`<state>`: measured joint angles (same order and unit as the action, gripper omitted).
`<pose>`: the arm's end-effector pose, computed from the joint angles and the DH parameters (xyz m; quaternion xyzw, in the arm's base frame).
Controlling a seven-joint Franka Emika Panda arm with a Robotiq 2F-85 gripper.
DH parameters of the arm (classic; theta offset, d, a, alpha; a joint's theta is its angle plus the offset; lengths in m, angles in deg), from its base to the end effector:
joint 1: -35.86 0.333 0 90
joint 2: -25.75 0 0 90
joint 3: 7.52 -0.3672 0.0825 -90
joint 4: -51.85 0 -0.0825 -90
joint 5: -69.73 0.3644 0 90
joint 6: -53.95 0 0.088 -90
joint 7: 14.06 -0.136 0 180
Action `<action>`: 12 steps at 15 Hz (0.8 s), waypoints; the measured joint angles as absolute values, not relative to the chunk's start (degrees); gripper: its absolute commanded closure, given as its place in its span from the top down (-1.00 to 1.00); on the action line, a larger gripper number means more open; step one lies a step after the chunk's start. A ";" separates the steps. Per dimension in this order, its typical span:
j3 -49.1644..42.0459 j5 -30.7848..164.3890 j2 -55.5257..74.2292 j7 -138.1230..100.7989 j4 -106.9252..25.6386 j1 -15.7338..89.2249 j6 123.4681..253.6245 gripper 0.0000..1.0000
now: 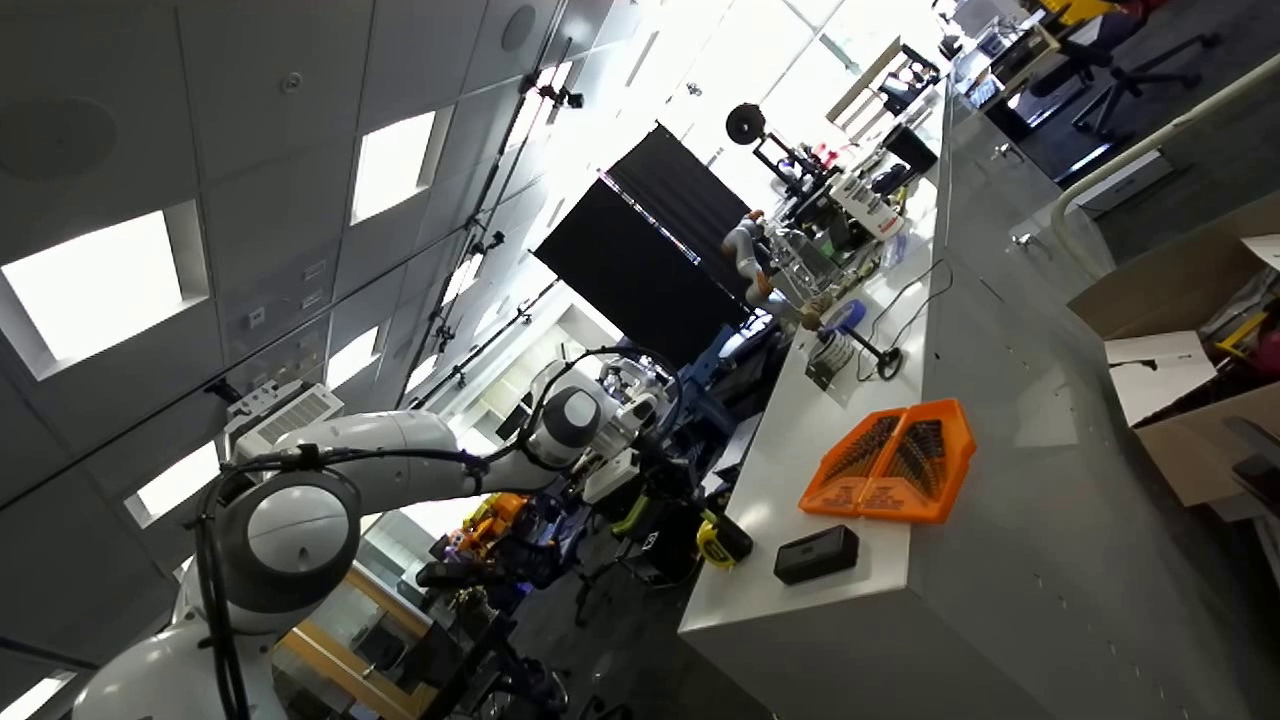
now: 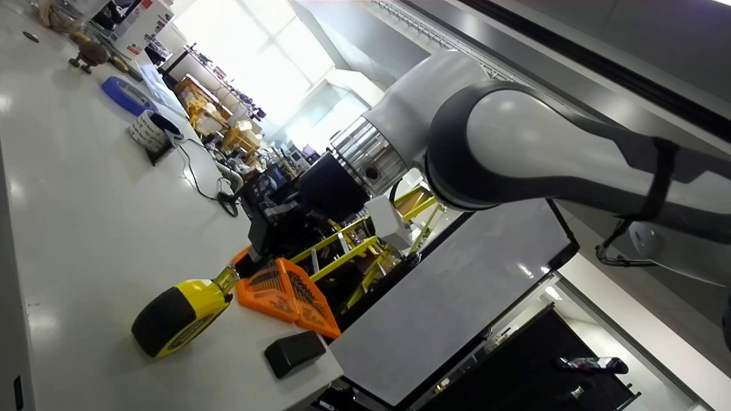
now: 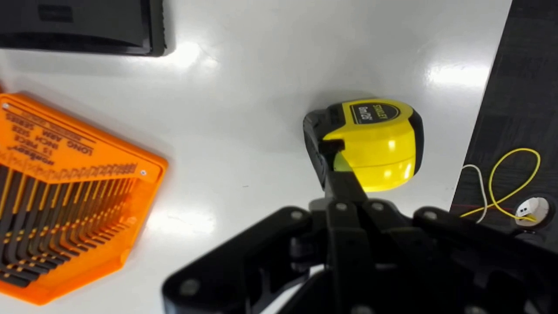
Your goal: Push the measuring tape back inside the case
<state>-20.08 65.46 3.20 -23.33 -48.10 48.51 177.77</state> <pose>0.6049 0.2628 0.3855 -0.9885 -0.1499 -0.0129 0.0148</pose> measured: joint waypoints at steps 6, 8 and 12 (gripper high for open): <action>-19.94 65.46 2.88 -23.32 -48.10 48.51 177.77 -1.00; -19.90 65.46 2.74 -23.32 -48.09 48.51 177.77 -1.00; -19.82 65.46 2.17 -23.32 -48.10 48.51 177.77 -1.00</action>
